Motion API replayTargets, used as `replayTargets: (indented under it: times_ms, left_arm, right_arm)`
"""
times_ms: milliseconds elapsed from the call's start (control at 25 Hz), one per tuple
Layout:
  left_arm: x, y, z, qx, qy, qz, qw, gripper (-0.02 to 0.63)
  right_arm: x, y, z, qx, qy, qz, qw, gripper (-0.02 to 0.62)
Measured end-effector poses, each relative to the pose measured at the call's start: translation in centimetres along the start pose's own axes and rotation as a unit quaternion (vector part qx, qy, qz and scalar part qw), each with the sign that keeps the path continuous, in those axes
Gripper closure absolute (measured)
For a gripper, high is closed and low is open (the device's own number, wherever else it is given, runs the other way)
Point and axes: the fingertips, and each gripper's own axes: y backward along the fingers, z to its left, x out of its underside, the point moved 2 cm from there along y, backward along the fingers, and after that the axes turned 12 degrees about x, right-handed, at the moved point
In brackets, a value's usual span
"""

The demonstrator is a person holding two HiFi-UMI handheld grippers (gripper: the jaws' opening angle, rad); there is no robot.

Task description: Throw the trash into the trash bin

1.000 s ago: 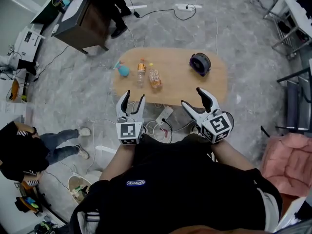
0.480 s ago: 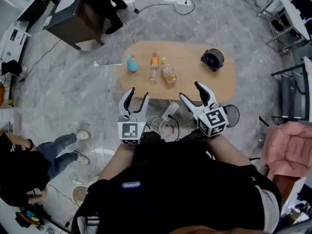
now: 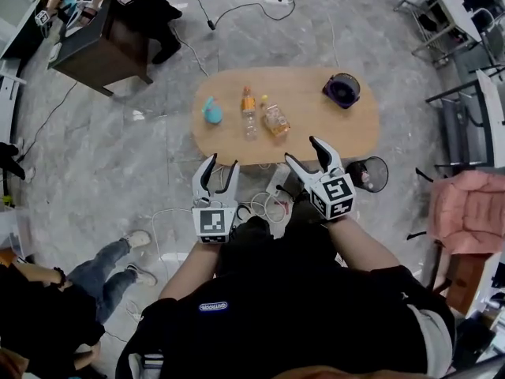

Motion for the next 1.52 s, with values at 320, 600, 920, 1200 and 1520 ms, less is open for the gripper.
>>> replayTargets:
  times_ms: [320, 600, 920, 1200, 1520]
  left_arm:
    - [3.3, -2.8, 0.7, -0.001, -0.027, 0.044, 0.9987, 0.403]
    - [7.5, -6.7, 2.1, -0.016, -0.005, 0.077, 0.9969, 0.405]
    - [9.3, -10.1, 1.0, -0.011, -0.001, 0.111, 0.9937, 0.405]
    - [11.5, -8.9, 0.8, -0.028, 0.040, 0.134, 0.9898, 0.404]
    - [13.7, -6.0, 1.2, -0.052, 0.057, 0.169, 0.9826, 0.405]
  right_arm:
    - [8.2, -9.2, -2.8, 0.011, -0.009, 0.060, 0.998, 0.210]
    - [14.1, -16.7, -4.3, -0.011, -0.002, 0.130, 0.991, 0.162]
    - [20.2, -24.2, -5.6, -0.033, 0.047, 0.214, 0.975, 0.141]
    - [24.0, -28.3, -5.1, -0.046, 0.046, 0.258, 0.964, 0.081]
    - [28.3, -31.8, -6.0, -0.034, 0.079, 0.313, 0.946, 0.072]
